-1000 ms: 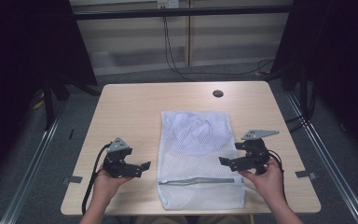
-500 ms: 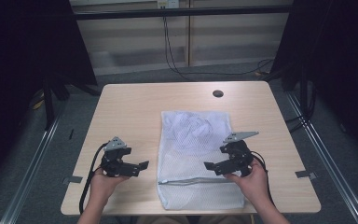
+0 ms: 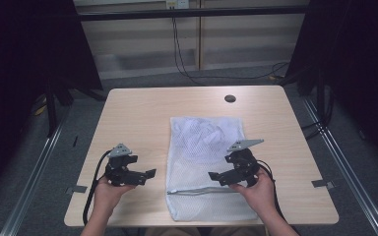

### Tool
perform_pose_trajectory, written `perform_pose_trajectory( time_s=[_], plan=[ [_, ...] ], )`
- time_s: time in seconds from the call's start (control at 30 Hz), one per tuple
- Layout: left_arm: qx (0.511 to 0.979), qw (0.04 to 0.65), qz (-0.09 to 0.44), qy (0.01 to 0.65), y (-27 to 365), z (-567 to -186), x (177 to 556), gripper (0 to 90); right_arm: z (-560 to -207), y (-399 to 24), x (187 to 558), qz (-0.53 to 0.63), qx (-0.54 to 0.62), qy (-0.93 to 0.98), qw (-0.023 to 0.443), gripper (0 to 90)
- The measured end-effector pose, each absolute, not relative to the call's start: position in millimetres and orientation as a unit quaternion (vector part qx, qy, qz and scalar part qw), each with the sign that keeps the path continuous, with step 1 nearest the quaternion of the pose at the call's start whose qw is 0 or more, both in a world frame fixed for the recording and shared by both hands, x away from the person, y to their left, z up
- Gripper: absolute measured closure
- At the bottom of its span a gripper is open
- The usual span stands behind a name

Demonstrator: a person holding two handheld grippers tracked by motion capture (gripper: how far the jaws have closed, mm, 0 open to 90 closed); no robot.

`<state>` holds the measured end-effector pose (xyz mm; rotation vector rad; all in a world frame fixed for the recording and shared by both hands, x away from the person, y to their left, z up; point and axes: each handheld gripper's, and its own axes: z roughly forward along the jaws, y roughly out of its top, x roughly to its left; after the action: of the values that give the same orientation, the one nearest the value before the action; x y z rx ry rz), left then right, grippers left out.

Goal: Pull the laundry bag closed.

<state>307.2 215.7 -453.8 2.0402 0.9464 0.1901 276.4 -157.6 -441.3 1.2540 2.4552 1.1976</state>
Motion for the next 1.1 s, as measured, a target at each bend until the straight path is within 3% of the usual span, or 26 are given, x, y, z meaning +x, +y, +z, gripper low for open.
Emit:
perform_pose_trajectory(
  time_s=[1.1],
  plan=[
    [0.815, 0.432, 0.067, 0.382, 223, -454, 307, 2.6, -450, -115, 283, 0.404, 0.398, 0.823, 0.029, 13.7]
  ],
)
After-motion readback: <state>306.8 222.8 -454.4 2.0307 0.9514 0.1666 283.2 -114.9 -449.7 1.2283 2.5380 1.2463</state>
